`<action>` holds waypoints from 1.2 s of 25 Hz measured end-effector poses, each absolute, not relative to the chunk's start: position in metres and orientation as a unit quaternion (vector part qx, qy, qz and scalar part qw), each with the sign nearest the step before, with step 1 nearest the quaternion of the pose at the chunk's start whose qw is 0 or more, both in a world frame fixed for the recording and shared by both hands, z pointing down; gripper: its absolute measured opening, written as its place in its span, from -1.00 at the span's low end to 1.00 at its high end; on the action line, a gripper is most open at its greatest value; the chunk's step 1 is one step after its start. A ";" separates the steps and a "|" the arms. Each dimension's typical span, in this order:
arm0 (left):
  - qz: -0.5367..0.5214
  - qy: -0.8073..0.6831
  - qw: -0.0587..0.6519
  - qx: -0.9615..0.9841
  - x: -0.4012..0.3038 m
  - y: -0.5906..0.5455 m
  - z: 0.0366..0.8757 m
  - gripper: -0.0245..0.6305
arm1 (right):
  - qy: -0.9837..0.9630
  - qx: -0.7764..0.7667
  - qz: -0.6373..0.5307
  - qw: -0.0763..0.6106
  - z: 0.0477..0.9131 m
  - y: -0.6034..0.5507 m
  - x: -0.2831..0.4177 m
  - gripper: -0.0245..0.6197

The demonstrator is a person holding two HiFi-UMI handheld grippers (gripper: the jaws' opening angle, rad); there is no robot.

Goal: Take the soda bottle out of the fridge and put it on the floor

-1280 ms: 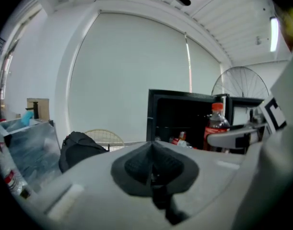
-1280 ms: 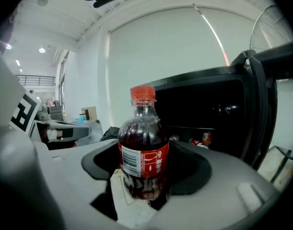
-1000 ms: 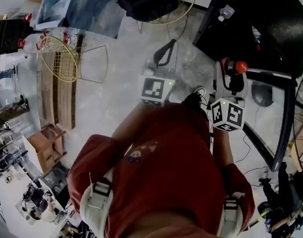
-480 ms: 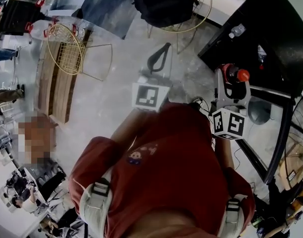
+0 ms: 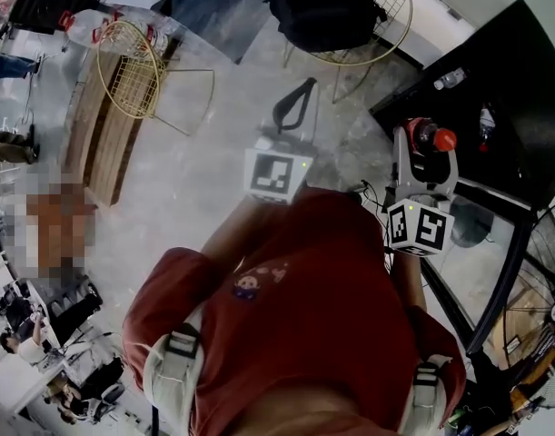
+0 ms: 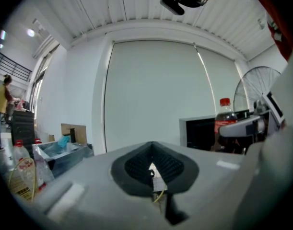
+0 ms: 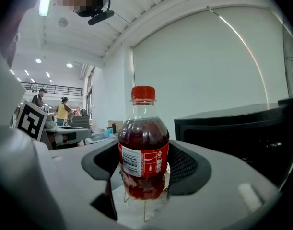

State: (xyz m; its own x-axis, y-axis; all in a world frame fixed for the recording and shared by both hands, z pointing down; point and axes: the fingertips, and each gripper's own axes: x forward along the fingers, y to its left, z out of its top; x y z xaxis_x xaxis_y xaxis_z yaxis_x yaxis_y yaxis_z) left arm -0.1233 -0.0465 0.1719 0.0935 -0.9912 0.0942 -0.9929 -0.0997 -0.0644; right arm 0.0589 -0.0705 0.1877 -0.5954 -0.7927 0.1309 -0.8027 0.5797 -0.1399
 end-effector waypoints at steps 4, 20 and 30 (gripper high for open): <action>0.068 -0.678 0.022 0.732 -0.132 -0.043 0.182 -0.93 | -0.895 0.435 0.093 0.035 0.192 -0.071 0.045 0.01; 0.116 -0.726 0.049 0.676 -0.182 -0.009 0.214 -0.93 | -0.926 0.357 0.120 0.039 0.225 -0.057 -0.030 0.01; 0.121 -0.753 0.069 0.643 -0.162 0.014 0.252 -0.93 | -0.934 0.326 0.133 0.061 0.279 -0.039 -0.015 0.01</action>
State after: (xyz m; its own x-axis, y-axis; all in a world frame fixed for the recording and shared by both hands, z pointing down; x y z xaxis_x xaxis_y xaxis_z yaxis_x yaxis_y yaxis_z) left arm -0.1618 0.0138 0.2523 -0.1626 -0.9517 0.2603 -0.9853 0.1426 -0.0939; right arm -0.0149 -0.0385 0.2791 -0.7805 -0.5921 0.2006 -0.6246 0.7524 -0.2093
